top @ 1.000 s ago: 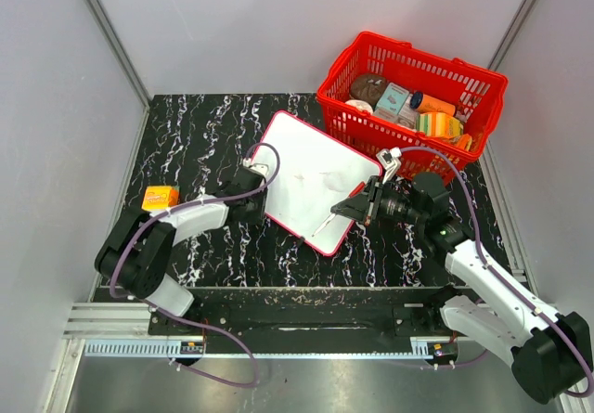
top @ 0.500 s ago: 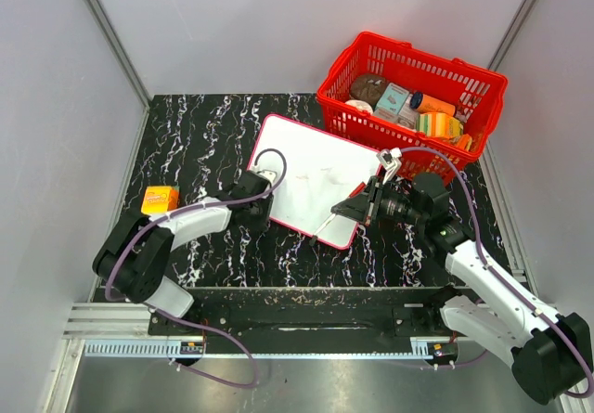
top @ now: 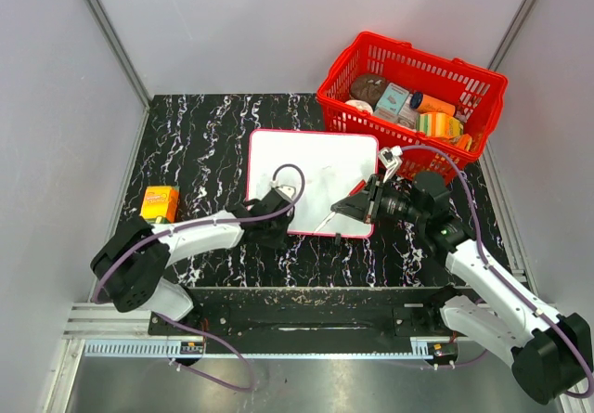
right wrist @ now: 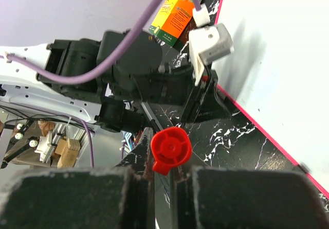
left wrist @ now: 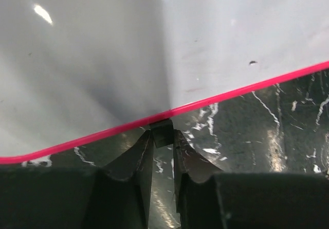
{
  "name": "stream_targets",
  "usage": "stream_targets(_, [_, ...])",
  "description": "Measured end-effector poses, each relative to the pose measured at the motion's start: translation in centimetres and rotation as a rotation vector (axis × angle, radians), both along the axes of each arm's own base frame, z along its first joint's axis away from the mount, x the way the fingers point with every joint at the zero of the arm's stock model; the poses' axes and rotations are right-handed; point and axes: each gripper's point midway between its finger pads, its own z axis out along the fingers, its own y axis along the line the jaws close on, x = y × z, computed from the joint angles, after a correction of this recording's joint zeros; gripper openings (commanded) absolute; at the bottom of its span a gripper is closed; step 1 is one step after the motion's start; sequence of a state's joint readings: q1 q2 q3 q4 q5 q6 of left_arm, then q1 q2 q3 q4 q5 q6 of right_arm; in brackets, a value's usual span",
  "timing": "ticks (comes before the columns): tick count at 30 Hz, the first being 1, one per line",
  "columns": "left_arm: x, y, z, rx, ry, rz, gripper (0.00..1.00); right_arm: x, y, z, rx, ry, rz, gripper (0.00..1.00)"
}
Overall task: Write a sentence on the whiteboard
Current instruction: Move the whiteboard stand to the center of the board.
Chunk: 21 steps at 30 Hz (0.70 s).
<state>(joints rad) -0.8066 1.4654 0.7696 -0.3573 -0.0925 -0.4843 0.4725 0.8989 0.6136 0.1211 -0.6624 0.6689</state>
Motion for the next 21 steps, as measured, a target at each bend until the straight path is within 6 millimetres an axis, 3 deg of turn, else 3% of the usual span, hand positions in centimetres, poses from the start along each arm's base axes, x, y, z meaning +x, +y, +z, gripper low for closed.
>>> stream_targets(5, [-2.3,-1.7,-0.5,0.006,0.020,-0.011,0.07,0.0,0.0,0.2,0.001,-0.008,0.000,0.00])
stream_targets(8, [-3.3,-2.1,-0.7,0.015,0.027,-0.013,0.43,0.0,0.0,0.2,0.000,-0.010,0.001,0.00])
stream_targets(9, [-3.4,-2.1,-0.7,0.016,0.028,-0.015,0.62,0.0,0.0,0.2,0.000,-0.011,0.001,0.00])
stream_targets(13, [-4.0,-2.0,-0.2,0.000,0.021,-0.022,0.90,0.0,0.0,0.2,-0.003,-0.014,0.002,0.00])
stream_targets(16, [-4.3,-1.9,1.5,-0.055,-0.013,-0.036,0.99,0.0,0.0,0.2,-0.009,-0.013,0.002,0.00])
stream_targets(21, [-4.3,-2.7,7.1,-0.266,-0.148,-0.075,0.99,0.0,-0.1,0.4,-0.013,-0.028,0.004,0.00])
